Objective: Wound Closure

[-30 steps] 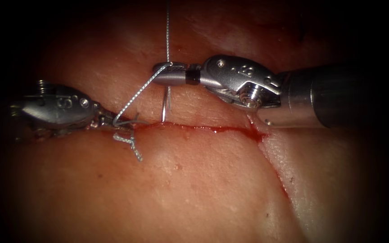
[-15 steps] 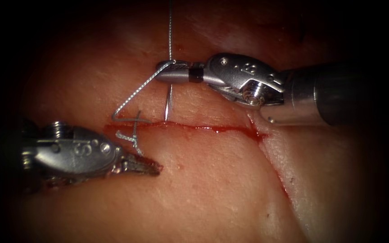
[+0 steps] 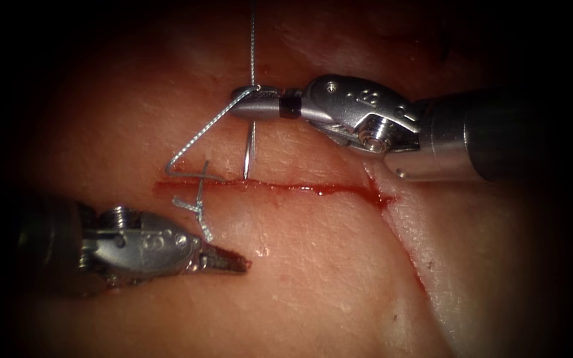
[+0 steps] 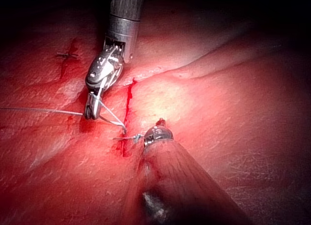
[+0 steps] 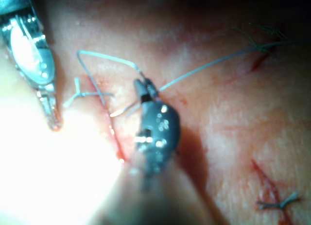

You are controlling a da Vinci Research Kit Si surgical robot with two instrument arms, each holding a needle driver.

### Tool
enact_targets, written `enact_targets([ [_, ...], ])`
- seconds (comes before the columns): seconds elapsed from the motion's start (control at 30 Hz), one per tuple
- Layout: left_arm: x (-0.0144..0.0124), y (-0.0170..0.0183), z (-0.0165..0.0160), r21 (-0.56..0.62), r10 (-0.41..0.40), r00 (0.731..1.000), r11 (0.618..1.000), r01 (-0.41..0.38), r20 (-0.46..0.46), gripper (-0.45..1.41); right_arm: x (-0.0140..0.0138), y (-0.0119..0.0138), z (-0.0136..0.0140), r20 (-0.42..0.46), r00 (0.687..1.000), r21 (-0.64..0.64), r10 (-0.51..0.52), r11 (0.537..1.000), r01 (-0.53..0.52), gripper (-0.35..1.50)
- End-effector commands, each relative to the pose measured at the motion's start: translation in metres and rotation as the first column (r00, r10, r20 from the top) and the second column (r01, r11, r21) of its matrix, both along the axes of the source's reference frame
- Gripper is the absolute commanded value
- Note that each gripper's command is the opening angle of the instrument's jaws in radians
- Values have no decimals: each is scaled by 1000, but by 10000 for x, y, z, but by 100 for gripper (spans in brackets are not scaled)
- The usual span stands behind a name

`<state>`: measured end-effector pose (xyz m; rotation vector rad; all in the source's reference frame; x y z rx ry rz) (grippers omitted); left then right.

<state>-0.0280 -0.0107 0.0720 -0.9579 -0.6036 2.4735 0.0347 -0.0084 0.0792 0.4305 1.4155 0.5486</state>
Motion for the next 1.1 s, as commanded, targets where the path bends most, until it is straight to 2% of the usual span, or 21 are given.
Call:
enact_targets([
  [0.03,-4,-3,6,2,2,1000,1000,-2,2,-45,7,0,5,-2,1000,0,0,1000,0,-35],
  [0.67,4,-4,20,5,6,1000,1000,-6,4,-45,10,3,4,-4,1000,1,9,1000,-9,-35],
  [1.1,11,-1,26,9,15,1000,1000,-15,2,-45,15,1,4,-35,999,19,-21,1000,22,-35],
])
